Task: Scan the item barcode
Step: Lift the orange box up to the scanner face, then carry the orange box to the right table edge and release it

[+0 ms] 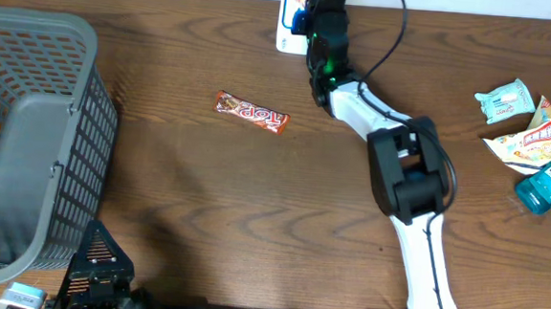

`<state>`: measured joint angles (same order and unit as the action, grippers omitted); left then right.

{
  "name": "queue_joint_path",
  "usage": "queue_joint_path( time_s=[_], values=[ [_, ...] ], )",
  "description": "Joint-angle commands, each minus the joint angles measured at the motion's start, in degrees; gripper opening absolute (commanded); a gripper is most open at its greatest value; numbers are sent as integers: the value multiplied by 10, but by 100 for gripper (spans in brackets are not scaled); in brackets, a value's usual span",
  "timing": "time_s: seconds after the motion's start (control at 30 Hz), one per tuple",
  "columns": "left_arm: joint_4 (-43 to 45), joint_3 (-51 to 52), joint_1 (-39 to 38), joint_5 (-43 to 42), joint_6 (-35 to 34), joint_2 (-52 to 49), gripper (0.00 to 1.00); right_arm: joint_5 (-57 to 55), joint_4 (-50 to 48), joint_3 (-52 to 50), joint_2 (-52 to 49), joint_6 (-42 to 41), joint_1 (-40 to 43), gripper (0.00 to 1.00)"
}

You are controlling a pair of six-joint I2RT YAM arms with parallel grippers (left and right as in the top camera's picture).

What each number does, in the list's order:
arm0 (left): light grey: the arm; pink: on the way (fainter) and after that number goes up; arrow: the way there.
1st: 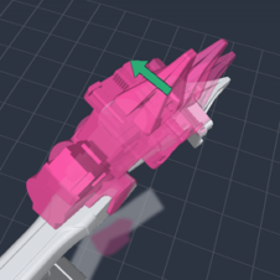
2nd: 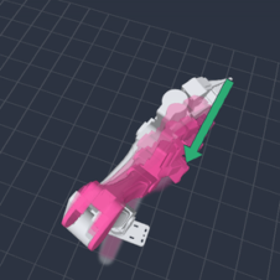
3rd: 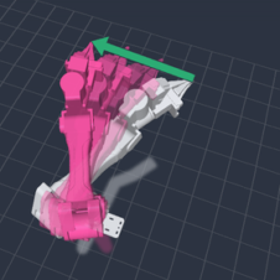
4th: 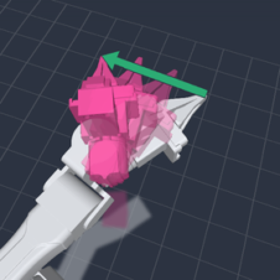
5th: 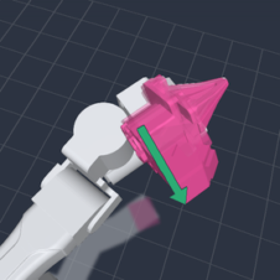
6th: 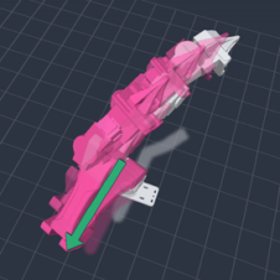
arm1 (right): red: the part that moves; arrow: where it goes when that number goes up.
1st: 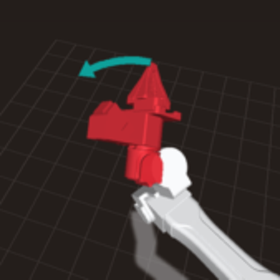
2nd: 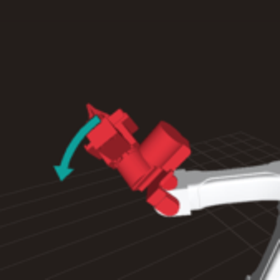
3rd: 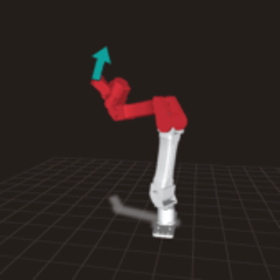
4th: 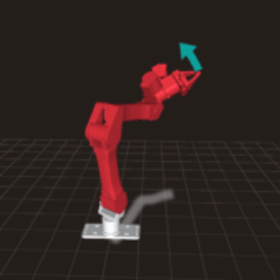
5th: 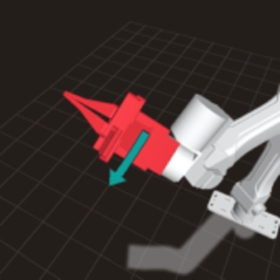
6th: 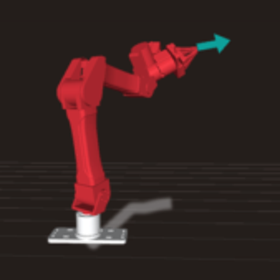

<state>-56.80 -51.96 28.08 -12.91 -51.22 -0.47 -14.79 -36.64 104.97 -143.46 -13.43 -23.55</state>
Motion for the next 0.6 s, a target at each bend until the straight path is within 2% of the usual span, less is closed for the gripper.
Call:
queue_joint_path(
  time_s=[0.0,0.33,0.47,0.57],
  values=[
    [0,5,3,6,1,3,98,-41,3,26,-34,17,-2,1],
    [0,5,3,6,1,3,98,-46,26,31,-3,17,-3,1],
    [0,5,3,6,1,3,98,-83,100,31,43,18,-3,1],
    [0,5,3,6,1,3,98,-143,199,31,91,18,0,1]
  ],
)
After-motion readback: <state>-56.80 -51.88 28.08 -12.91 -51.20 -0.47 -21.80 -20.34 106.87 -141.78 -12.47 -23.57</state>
